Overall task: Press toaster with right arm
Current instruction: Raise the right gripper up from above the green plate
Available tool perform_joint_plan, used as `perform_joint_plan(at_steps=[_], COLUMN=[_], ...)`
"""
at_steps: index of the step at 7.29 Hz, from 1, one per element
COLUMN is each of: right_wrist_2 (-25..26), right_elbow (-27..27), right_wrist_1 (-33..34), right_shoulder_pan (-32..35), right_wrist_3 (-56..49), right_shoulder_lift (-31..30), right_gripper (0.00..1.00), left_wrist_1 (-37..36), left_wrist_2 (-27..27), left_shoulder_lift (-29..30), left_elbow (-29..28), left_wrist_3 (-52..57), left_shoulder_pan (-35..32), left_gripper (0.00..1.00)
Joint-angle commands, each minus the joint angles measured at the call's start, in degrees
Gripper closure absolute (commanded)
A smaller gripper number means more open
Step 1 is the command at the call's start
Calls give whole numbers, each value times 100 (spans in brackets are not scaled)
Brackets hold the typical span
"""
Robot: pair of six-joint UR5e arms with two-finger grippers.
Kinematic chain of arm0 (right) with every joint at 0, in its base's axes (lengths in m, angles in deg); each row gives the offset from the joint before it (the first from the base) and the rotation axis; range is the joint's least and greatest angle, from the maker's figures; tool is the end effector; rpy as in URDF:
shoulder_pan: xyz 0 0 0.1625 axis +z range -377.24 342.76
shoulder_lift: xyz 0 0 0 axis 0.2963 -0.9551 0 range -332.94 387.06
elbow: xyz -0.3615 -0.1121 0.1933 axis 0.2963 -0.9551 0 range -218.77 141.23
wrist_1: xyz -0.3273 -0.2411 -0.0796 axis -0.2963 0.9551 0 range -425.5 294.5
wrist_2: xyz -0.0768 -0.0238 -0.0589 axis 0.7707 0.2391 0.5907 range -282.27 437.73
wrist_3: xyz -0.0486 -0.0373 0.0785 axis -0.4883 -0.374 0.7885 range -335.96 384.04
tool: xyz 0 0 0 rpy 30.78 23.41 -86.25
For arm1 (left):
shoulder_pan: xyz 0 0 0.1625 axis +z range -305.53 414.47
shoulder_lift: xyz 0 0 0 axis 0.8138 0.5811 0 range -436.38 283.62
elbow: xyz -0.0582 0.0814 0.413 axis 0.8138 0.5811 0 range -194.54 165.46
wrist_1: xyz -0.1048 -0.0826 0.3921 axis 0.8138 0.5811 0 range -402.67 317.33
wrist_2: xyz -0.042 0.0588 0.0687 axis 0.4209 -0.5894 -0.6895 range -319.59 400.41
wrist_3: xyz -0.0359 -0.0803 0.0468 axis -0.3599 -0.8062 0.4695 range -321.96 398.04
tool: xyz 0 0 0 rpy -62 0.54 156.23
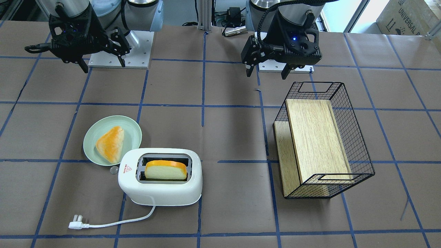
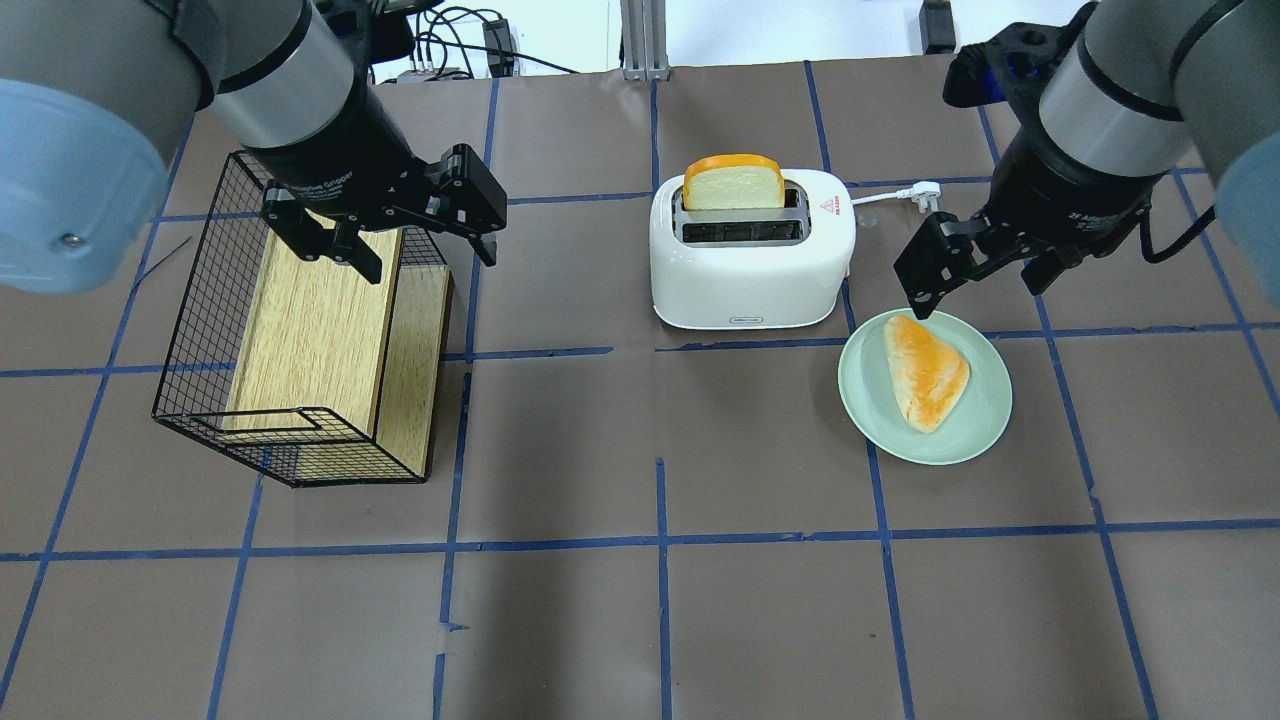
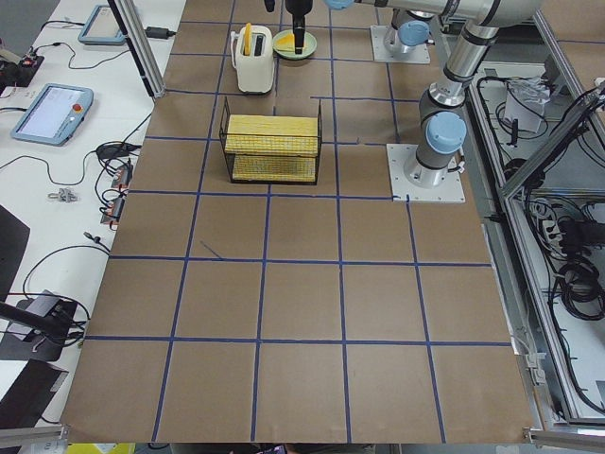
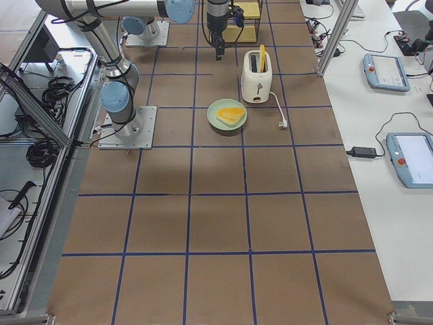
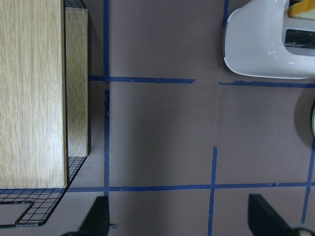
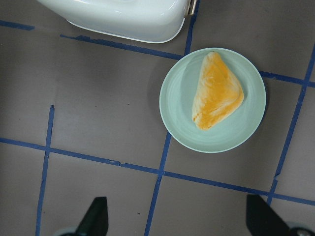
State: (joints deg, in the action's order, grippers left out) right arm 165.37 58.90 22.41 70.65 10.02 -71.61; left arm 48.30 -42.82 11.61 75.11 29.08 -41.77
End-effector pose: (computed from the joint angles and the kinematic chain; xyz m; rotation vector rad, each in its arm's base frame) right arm 0.1215 -0.4307 0.4881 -0.3207 3.0815 0.0200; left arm -0.1963 -0.4604 0.5069 0.0695 -3.0204 0.0126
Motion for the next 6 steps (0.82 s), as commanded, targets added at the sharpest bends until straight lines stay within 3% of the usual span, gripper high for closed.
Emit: perform_joint_plan(at_steps=[1,2,4,6], right_wrist_2=[-10,-10,-10,25], right_elbow=[7,16,60,104], right_wrist_1=[7,7,164,1073], right_shoulder_pan=[0,0,-70,-70], right_wrist_3=[14,-125,-1944,-3790], right_shoulder_lift=[5,31,145,486], right_gripper=[0,0,0,1], left_wrist_1=[0,0,0,0], left_wrist_2=[0,0,0,0], left_shoulder_lift=[8,8,-1,8], left_elbow=[0,0,0,-9], left_wrist_3=[0,0,0,0], left_shoulder_pan=[0,0,0,0], left_gripper=[0,0,0,0])
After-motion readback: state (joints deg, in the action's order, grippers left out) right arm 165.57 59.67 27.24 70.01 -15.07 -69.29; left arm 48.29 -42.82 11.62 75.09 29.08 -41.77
